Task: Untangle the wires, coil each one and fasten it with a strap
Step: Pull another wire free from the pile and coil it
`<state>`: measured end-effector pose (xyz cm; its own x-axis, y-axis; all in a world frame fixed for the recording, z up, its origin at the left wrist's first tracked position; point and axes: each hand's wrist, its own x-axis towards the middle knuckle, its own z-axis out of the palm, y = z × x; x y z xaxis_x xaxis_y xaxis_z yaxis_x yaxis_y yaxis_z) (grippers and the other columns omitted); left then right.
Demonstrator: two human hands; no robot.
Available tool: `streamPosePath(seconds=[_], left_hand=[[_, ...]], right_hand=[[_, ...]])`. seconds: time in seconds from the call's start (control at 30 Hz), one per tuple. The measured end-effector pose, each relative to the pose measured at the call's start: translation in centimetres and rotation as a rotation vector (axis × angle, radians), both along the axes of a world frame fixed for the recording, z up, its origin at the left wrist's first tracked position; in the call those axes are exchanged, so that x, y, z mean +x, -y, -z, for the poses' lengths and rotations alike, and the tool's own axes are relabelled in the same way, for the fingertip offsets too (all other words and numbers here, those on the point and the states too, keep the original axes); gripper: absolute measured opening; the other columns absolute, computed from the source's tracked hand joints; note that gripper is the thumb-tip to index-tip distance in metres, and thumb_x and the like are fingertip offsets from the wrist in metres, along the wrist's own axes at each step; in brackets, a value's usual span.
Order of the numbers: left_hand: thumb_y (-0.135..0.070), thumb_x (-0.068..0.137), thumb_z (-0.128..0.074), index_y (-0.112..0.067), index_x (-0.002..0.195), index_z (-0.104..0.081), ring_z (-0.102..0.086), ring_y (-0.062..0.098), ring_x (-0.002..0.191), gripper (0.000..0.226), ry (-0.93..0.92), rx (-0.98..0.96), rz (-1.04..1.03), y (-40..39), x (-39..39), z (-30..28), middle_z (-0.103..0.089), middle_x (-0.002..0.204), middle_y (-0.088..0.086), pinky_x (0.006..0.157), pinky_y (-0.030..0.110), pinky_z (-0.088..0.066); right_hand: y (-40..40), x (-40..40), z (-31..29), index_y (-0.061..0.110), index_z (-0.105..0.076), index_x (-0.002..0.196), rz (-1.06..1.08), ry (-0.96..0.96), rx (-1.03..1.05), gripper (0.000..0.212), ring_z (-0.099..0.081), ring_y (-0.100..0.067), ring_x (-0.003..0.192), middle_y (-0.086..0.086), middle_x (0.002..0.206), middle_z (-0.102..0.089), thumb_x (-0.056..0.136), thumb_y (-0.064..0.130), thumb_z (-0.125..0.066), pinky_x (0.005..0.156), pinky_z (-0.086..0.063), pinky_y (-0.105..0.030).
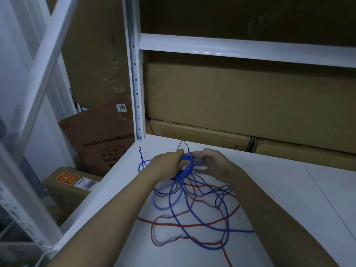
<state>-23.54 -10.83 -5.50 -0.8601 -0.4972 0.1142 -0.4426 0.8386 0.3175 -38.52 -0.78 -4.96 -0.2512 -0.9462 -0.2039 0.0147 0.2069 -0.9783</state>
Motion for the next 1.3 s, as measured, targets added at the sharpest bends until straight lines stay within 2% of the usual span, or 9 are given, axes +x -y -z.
streamPosePath(seconds=[0.17,0.4,0.57,0.7,0.8,0.93,1.03,1.2,1.3], left_hand=[[-0.043,0.102,-0.032,-0.013,0.101,-0.039,-0.057,0.032,0.08,0.031,-0.038,-0.166,-0.104,-0.1,0.3,-0.1,-0.063,0.096,0.011,0.057,0.033,-0.031],[-0.043,0.102,-0.033,-0.015,0.091,-0.038,-0.052,0.031,0.075,0.03,-0.272,0.046,-0.319,1.4,3.1,0.2,-0.052,0.075,0.002,0.059,0.035,-0.033],[-0.045,0.101,-0.033,-0.018,0.088,-0.045,-0.048,0.021,0.064,0.033,-0.655,0.223,-0.536,2.6,4.6,-0.8,-0.051,0.069,0.001,0.053,0.033,-0.032],[-0.042,0.103,-0.032,-0.015,0.089,-0.044,-0.045,0.017,0.061,0.033,-0.965,0.333,-0.683,3.4,4.7,-2.7,-0.048,0.069,0.001,0.058,0.035,-0.034],[-0.044,0.102,-0.033,-0.019,0.085,-0.043,-0.045,0.017,0.061,0.032,-0.899,0.279,-0.587,3.6,4.9,-3.7,-0.048,0.069,0.0,0.058,0.035,-0.036],[-0.044,0.101,-0.035,-0.022,0.078,-0.039,-0.042,0.013,0.057,0.032,-0.824,0.218,-0.489,2.5,4.0,-4.6,-0.045,0.065,-0.005,0.056,0.035,-0.032],[-0.044,0.101,-0.034,-0.019,0.083,-0.04,-0.045,0.021,0.057,0.032,-0.782,0.135,-0.44,1.6,3.4,-5.3,-0.047,0.064,0.0,0.054,0.036,-0.033],[-0.041,0.101,-0.032,-0.01,0.092,-0.041,-0.05,0.031,0.057,0.033,-0.621,-0.184,-0.428,0.9,3.5,-6.8,-0.052,0.066,0.008,0.051,0.037,-0.033],[-0.034,0.102,-0.034,-0.009,0.094,-0.041,-0.051,0.032,0.062,0.027,-0.582,-0.253,-0.409,0.5,3.5,-7.4,-0.053,0.07,0.007,0.053,0.037,-0.036]], right_hand=[[1.0,1.3,0.0,0.018,-0.073,0.099,0.18,-0.214,-0.092,0.015,-0.06,0.0,0.092,0.006,0.099,-0.07,0.091,0.026,-0.063,0.072,-0.042,-0.018],[0.8,-1.7,2.2,0.007,-0.069,0.091,0.612,0.092,-0.063,0.012,-0.059,-0.015,0.074,-0.005,0.087,-0.065,0.09,0.018,-0.066,0.074,-0.049,-0.032],[0.4,-3.1,3.5,-0.003,-0.067,0.085,0.638,-0.069,0.029,0.013,-0.056,-0.015,0.05,-0.012,0.073,-0.066,0.091,0.008,-0.063,0.054,-0.055,-0.026],[0.8,-3.5,4.3,-0.001,-0.062,0.069,0.661,-0.141,0.077,0.022,-0.064,-0.025,0.056,-0.015,0.065,-0.062,0.091,0.001,-0.06,0.072,-0.06,-0.041],[0.4,-3.0,3.9,-0.007,-0.064,0.092,0.584,-0.286,0.103,0.013,-0.059,-0.019,0.051,-0.013,0.07,-0.063,0.089,0.006,-0.063,0.049,-0.053,-0.026],[0.3,-1.3,0.1,0.002,-0.058,0.12,0.499,-0.842,-0.103,0.031,-0.057,-0.029,0.102,-0.015,0.113,-0.059,0.096,0.021,-0.055,0.086,-0.047,-0.037],[0.3,1.5,-4.5,0.004,-0.065,0.113,0.374,-0.769,-0.436,0.025,-0.056,-0.018,0.103,-0.007,0.106,-0.058,0.1,0.018,-0.048,0.098,-0.043,-0.035],[-0.6,2.4,-9.6,0.025,-0.065,0.109,0.064,-0.385,-0.506,0.024,-0.06,0.006,0.099,0.014,0.109,-0.066,0.102,0.025,-0.041,0.095,-0.046,-0.022],[-0.1,3.0,-9.0,0.022,-0.043,0.141,-0.037,-0.586,-0.366,0.05,-0.046,0.01,0.119,0.018,0.134,-0.049,0.097,0.043,-0.047,0.107,-0.032,-0.02]])
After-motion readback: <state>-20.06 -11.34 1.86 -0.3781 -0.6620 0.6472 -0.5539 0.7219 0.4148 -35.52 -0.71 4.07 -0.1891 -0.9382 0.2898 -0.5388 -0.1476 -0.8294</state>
